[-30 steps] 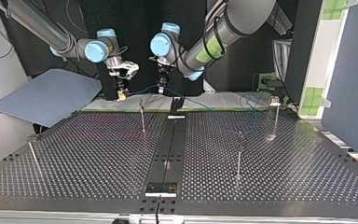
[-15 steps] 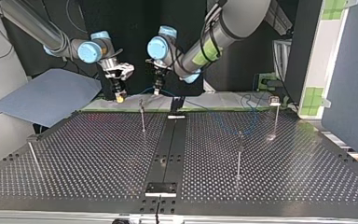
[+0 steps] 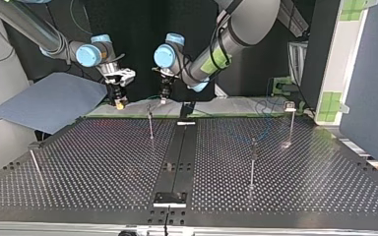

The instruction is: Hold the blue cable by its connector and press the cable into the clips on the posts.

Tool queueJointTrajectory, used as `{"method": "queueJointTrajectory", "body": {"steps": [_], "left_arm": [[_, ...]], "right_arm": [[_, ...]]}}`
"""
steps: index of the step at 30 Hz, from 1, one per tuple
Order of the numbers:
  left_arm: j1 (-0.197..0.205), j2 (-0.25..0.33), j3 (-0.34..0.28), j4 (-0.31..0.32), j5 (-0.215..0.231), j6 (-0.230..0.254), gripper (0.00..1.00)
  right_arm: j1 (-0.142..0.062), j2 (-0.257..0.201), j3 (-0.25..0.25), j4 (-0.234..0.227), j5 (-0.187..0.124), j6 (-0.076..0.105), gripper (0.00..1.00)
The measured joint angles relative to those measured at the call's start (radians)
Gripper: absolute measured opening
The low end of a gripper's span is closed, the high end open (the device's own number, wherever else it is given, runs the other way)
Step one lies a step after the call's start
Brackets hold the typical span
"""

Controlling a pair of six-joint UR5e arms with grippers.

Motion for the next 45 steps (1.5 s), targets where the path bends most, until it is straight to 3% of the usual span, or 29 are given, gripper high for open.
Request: {"method": "queueJointTrajectory", "body": {"steps": [12, 17, 25, 34, 45], "left_arm": [[0.007, -0.015, 0.028, -0.009, 0.009, 0.001, 0.00], [0.018, -0.016, 0.028, -0.005, -0.011, 0.007, 0.00], [0.026, -0.016, 0.055, -0.002, 0.002, 0.012, 0.00], [0.018, -0.016, 0.112, -0.043, 0.017, 0.010, 0.00], [0.021, -0.017, 0.122, -0.051, 0.034, -0.010, 0.00]], "right_arm": [[-0.025, 0.002, -0.011, -0.003, -0.003, 0.006, 0.00], [-0.034, 0.007, -0.015, -0.010, -0.004, 0.007, 0.00], [-0.035, 0.028, -0.046, 0.000, -0.007, -0.010, 0.00], [-0.037, 0.031, -0.077, 0.025, -0.012, -0.001, 0.00], [-0.037, 0.033, -0.109, 0.053, -0.013, 0.010, 0.00]]}}
